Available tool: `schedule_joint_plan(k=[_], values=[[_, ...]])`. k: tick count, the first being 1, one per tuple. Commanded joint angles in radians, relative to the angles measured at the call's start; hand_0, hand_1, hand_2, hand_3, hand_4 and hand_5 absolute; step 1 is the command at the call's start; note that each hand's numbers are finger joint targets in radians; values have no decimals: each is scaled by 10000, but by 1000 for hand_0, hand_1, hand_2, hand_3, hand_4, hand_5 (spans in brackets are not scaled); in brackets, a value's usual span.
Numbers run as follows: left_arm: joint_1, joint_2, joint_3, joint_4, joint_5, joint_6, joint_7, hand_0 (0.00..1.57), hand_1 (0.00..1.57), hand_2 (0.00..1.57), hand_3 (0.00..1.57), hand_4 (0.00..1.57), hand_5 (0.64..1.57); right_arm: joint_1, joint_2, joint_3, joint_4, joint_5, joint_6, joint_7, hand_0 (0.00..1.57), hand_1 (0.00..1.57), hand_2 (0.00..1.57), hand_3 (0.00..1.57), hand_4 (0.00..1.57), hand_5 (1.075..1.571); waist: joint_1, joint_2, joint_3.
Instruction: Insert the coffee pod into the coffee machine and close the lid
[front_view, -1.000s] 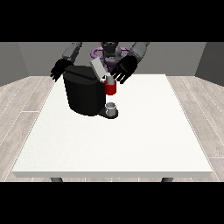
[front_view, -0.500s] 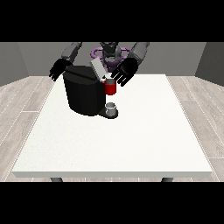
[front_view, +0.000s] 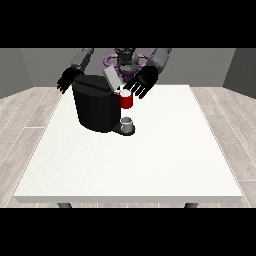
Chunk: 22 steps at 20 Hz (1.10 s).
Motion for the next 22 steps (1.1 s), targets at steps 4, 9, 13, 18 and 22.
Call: schedule_joint_plan(k=[4, 9, 13, 18, 22], values=[[326, 99, -60, 23, -180, 172, -504, 1066, 1066, 1115, 928, 371, 1571, 162, -28, -91, -25, -49, 10, -179, 0, 0, 0, 0, 431, 1571, 81, 92, -10], [456, -176, -650, 56, -568, -440, -565, 0, 0, 0, 0, 0, 1571, 248, 181, 121, 73, 121, -173, -29, 0, 0, 0, 0, 415, 1571, 194, -259, -8], [257, -86, -614, -74, -685, -469, -285, 0, 0, 0, 0, 0, 1571, 223, 17, -183, 518, -39, 29, -650, 0, 0, 0, 0, 447, 1571, 273, -96, -7], [-30, -361, -653, -434, -751, -478, -69, 0, 0, 0, 0, 0, 1571, 81, -34, -531, 1145, -206, 35, -1051, 0, 0, 0, 0, 375, 1571, 533, -236, -3], [25, 78, -530, -207, -774, -831, -374, 0, 0, 0, 0, 0, 1571, -164, -118, -341, 754, -42, -158, -183, 0, 0, 0, 0, 338, 1571, 499, -422, -9]])
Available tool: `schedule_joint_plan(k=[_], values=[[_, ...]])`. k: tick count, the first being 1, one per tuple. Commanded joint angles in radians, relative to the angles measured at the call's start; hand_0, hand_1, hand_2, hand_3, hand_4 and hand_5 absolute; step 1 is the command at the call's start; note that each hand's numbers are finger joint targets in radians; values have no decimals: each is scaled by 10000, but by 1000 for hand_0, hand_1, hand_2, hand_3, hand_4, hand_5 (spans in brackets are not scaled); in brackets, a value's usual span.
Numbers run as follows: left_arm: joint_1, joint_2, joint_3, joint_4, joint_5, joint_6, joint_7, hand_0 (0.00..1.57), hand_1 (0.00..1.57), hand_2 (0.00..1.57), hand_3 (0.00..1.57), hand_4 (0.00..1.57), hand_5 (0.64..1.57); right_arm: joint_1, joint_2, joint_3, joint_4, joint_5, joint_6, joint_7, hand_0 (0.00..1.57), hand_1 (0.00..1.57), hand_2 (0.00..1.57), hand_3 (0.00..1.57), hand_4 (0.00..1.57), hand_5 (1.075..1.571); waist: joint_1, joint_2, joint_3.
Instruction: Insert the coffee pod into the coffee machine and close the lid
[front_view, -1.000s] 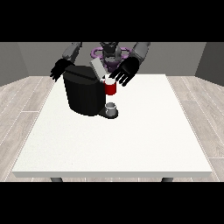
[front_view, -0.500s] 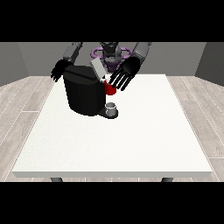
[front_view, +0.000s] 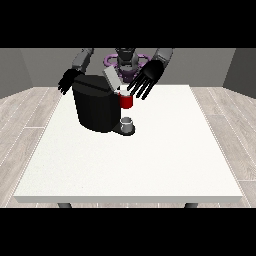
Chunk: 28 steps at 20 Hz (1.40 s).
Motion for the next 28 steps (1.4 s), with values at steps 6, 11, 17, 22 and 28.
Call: schedule_joint_plan(k=[6, 11, 17, 22, 28], values=[[504, -54, 101, -358, 154, -542, -112, 0, 0, 0, 0, 0, 1571, 955, 94, -177, 775, -18, 52, -1050, 0, 0, 0, 0, 416, 1571, 576, -809, -1], [1409, -1059, 1201, -275, 1464, -222, 35, 0, 0, 0, 0, 0, 1571, 1275, 204, -84, 439, -38, -179, -68, 0, 0, 0, 0, 427, 1571, 952, -1994, -15], [2804, -2759, 2498, -577, 3412, -12, -377, 0, 0, 0, 0, 237, 1571, 2065, -564, -914, 913, -523, 296, -189, 0, 0, 0, 0, 430, 1571, 1778, -3128, -12], [4176, -2566, 3056, -692, 4190, -418, -834, 0, 0, 0, 0, 0, 1571, 2851, 103, -217, 226, -170, 21, -183, 0, 0, 0, 0, 445, 1571, 2048, -4146, -14], [5833, -3345, 3118, -880, 4697, -437, -1233, 0, 0, 0, 0, 90, 1571, 2384, -765, -45, -534, -48, 572, 684, 0, 0, 0, 0, 390, 1571, 2585, -4653, -15]])
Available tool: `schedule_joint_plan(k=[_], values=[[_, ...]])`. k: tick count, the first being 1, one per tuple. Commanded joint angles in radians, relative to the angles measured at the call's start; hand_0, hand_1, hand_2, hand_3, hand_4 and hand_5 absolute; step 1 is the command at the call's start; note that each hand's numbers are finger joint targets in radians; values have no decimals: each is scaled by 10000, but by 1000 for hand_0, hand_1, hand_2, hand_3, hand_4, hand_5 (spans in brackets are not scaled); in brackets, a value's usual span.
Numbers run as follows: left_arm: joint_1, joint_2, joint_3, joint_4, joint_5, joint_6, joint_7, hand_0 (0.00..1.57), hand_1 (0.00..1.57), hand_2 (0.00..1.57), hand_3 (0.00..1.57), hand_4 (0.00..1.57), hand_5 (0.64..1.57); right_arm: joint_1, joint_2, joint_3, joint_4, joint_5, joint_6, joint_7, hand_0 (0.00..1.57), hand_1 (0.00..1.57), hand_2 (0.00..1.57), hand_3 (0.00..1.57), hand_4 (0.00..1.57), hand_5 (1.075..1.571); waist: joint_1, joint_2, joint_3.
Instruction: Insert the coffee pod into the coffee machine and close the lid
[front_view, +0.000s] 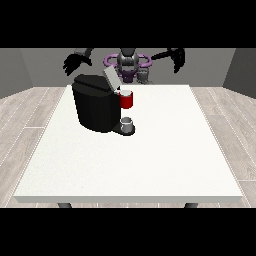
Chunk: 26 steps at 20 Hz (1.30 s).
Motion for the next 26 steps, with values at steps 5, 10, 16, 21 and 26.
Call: schedule_joint_plan(k=[5, 10, 16, 21, 26], values=[[1329, -633, 127, -500, 803, -272, 351, 0, 0, 0, 0, 0, 1571, -416, -413, 631, -1186, 23, 773, 1006, 0, 0, 0, 0, 125, 1571, 533, -910, 0], [1974, -453, 198, -1216, 1527, -1124, 427, 0, 0, 0, 0, 140, 1571, -1013, -817, 231, -1513, -414, 1170, 1248, 0, 0, 0, 0, 0, 1571, 1071, -725, 4], [2700, -1006, -338, -2116, 1527, -492, -7, 0, 0, 0, 0, 204, 1571, -2048, -950, 890, -1890, -89, 1580, 2038, 0, 0, 0, 0, 0, 1571, 1044, -109, 0], [2806, -895, -589, -3664, 2378, -810, 1452, 0, 0, 0, 0, 0, 1571, -2256, -779, 827, -1395, 180, 1613, 1309, 0, 0, 0, 0, 161, 1571, 1406, 313, 6], [3313, -1258, -963, -4528, 2567, -362, 1329, 0, 0, 0, 0, 0, 1571, -2754, -509, 860, -840, 222, 1698, 950, 0, 0, 0, 0, 0, 1571, 1521, 1055, 6]])
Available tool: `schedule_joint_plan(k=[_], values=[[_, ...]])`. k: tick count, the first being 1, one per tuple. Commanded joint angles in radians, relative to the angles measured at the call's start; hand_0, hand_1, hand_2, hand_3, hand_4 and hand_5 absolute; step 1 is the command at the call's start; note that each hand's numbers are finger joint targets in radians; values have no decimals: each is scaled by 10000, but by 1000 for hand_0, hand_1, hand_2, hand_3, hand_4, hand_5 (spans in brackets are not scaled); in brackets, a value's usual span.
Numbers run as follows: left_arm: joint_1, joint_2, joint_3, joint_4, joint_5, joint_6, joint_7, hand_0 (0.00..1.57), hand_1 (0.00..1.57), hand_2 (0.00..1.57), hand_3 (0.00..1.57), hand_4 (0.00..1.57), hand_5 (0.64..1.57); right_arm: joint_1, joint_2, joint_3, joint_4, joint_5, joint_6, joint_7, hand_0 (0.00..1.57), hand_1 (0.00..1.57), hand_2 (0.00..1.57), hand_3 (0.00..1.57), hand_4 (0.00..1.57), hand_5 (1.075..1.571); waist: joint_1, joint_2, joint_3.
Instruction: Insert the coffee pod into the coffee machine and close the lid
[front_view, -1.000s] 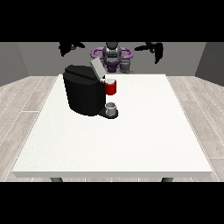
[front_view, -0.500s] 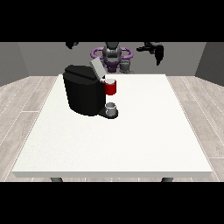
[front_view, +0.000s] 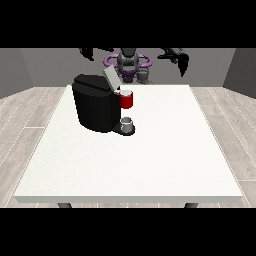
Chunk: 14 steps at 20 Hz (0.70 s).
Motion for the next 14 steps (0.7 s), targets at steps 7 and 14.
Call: schedule_joint_plan(k=[7, 14], values=[[492, 22, -548, -1800, 596, 488, 831, 0, 0, 0, 0, 0, 1571, -1175, -263, -804, 1364, -589, 707, -304, 0, 0, 0, 0, 0, 1571, -195, 1209, 1], [1279, 336, -898, -2598, 798, 541, 826, 0, 0, 0, 0, 0, 1571, -1937, 74, -632, 2219, -140, 367, -354, 0, 0, 0, 0, 0, 1571, -26, 1381, 0]])
